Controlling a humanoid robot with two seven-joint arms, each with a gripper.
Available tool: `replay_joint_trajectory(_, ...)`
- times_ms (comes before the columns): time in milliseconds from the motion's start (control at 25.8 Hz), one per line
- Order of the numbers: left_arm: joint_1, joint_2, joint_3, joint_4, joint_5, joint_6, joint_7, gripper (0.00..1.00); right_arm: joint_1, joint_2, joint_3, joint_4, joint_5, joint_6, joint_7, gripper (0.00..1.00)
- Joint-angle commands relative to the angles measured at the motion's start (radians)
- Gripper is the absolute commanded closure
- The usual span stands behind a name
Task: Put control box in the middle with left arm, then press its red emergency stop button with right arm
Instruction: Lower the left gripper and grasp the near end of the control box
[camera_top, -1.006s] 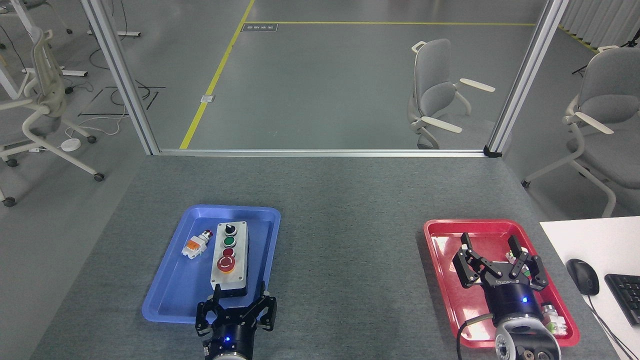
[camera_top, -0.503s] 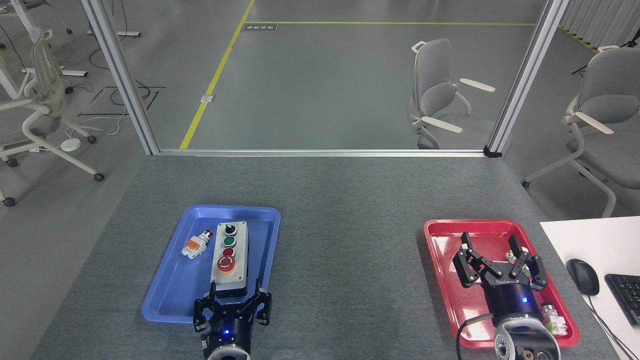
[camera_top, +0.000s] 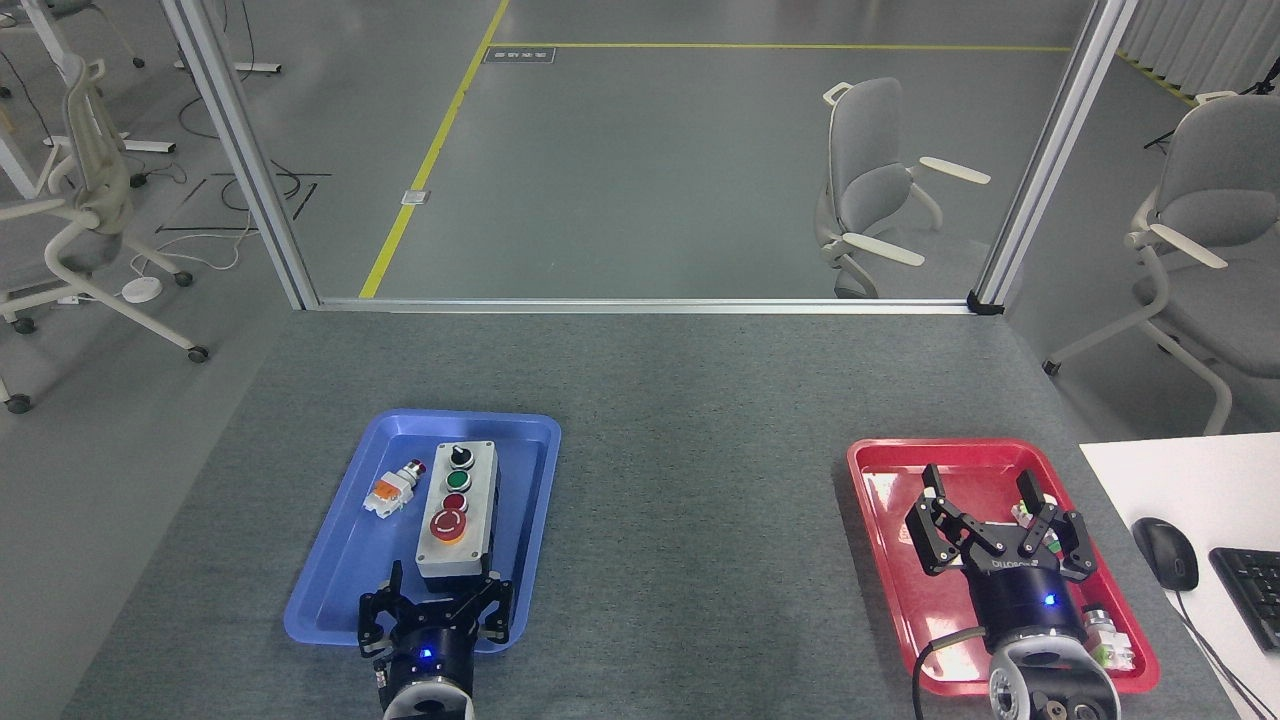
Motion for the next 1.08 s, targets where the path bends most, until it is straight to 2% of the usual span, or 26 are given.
replay_joint_trajectory(0,-0.004,0.016,0.008,0.019,0.005,-0.001,0.000,0.01,0.000,0.001,0.000,0.000,0.000,-0.001,0.000,0.01)
replay_joint_trajectory(310,-0.087,0.017,0.008,0.108,0.032,-0.011,0.000,0.01,0.000,0.002,0.000,0.000,0.000,-0.003,0.000,0.01)
replay_joint_trajectory(697,-0.206,0.002,0.005,0.298,0.121,-0.057,0.016,0.01,0.000,0.002,0.000,0.000,0.000,-0.001,0.000,0.01)
replay_joint_trajectory(813,-0.245,0.004,0.003,0.329,0.123,-0.058,0.016,0.05,0.000,0.001,0.000,0.000,0.000,-0.003,0.000,0.01)
replay_joint_trajectory(852,-0.252,0.005,0.002,0.332,0.123,-0.060,0.016,0.12,0.002,0.001,0.000,0.000,0.000,-0.003,0.000,0.01)
replay_joint_trajectory(929,-0.259,0.014,-0.003,0.332,0.123,-0.074,0.016,0.34,0.002,0.002,0.000,0.000,0.000,-0.003,0.000,0.01)
replay_joint_trajectory(968,-0.259,0.017,-0.003,0.332,0.121,-0.097,0.016,0.49,0.000,0.002,0.000,0.000,0.000,-0.004,0.000,0.01)
replay_joint_trajectory(1006,-0.259,0.019,-0.003,0.332,0.121,-0.118,0.014,0.69,0.000,0.004,0.000,0.000,0.000,-0.004,0.000,0.01)
replay_joint_trajectory(1045,-0.257,0.021,-0.003,0.331,0.121,-0.135,0.016,0.94,0.000,0.004,0.000,0.000,0.000,-0.004,0.000,0.01)
